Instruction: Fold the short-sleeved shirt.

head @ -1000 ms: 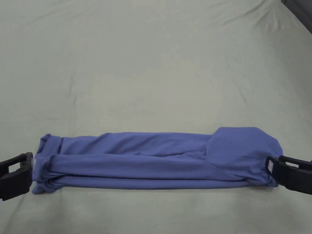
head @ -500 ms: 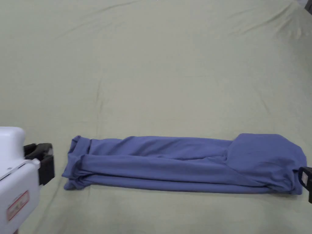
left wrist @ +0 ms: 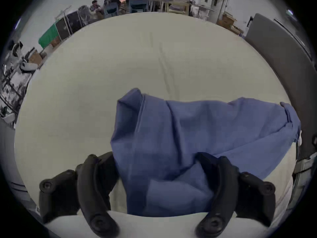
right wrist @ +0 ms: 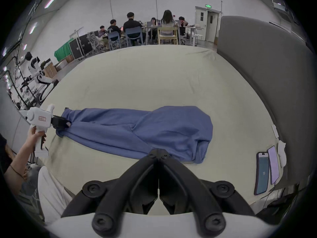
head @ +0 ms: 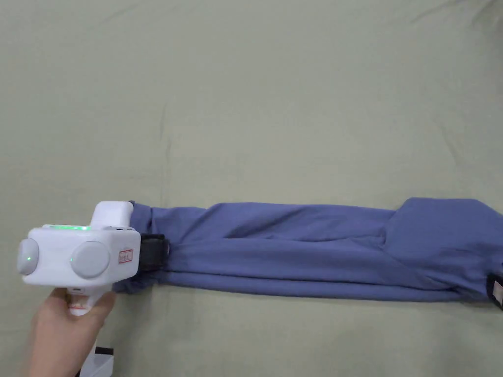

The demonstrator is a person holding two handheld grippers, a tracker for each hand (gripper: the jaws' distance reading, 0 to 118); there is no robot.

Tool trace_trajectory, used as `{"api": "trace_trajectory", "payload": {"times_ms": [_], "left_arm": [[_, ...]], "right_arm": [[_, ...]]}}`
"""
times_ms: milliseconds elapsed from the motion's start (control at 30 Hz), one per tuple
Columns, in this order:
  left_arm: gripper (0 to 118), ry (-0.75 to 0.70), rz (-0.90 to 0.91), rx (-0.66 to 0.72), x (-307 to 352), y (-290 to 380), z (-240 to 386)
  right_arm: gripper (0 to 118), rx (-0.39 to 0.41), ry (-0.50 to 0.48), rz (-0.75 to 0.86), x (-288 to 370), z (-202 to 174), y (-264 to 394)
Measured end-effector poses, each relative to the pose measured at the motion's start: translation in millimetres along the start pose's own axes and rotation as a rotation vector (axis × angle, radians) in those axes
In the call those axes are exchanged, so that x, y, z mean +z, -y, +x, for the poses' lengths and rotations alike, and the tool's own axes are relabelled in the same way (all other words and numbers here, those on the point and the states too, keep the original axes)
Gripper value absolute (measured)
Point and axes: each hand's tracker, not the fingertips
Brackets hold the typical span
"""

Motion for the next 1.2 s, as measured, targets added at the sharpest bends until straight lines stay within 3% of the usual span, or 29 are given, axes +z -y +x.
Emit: {"api": "trace_trajectory", "payload": {"times_ms": [33, 67, 133, 200, 233, 333, 400, 500, 533, 633, 700, 767, 967, 1100, 1133, 1200], "left_arm": [[67, 0.019, 0.024, -0.005, 8.1, -0.1, -3.1], [4, 0.032, 0.061, 0.005, 17.4, 1.9, -9.0], [4, 0.231, 0.114, 0.147, 40.5, 4.8, -9.6], [4, 0.056, 0.1, 0.011, 41.9, 4.0, 4.6], [4, 0.035, 0.077, -0.029, 42.1, 3.3, 7.9], [4, 0.043, 0.077, 0.001, 59.9, 4.6, -7.2], [4, 0.061, 0.081, 0.128, 78.5, 4.7, -32.8], [4, -0.319, 0.063, 0.01, 103.0, 4.9, -53.6], [4, -0.35, 0.059, 0.054, 114.2, 3.0, -63.5], [4, -0.276, 0.126, 0.107, 148.9, -1.4, -57.7], [4, -0.327, 0.153, 0.038, 157.2, -8.4, -26.1], [4, -0.249, 0.142, -0.021, 157.4, -15.4, 12.9], [4, 0.094, 0.069, -0.105, 97.6, -25.2, 132.2], [5, 0.143, -0.033, -0.118, 44.5, -22.9, 167.4], [6, 0.17, -0.051, -0.101, 35.7, -21.4, 165.1], [26, 0.188, -0.022, -0.059, 35.5, -17.5, 153.1]], "right_arm": [[2, 0.006, -0.001, -0.009, -2.2, -2.3, 0.7], [2, 0.008, -0.003, -0.017, -5.0, -4.4, 1.4], [2, 0.018, -0.018, -0.038, -11.4, -8.2, 2.8], [2, 0.026, -0.024, -0.053, -16.4, -13.2, 4.2], [2, 0.03, -0.027, -0.061, -17.7, -14.8, 5.4], [2, 0.032, -0.04, -0.067, -16.7, -17.4, 6.0], [2, 0.03, -0.042, -0.068, -17.3, -14.2, 7.9], [2, 0.035, -0.049, -0.067, -17.4, -14.1, 7.1], [2, 0.035, -0.051, -0.06, -17.6, -14.5, 6.2], [2, 0.039, -0.05, -0.048, -19.9, -15.6, 1.3], [2, 0.041, -0.044, -0.041, -20.9, -15.1, -1.8], [2, 0.034, -0.052, -0.03, -18.0, -12.8, -3.7], [2, 0.018, -0.043, -0.01, -6.2, 2.3, -0.7], [2, -0.022, -0.024, -0.022, -2.8, 18.7, 6.2], [2, -0.034, -0.019, -0.026, -2.6, 22.6, 7.9], [2, -0.048, -0.015, -0.031, -2.9, 28.3, 11.4]]}}
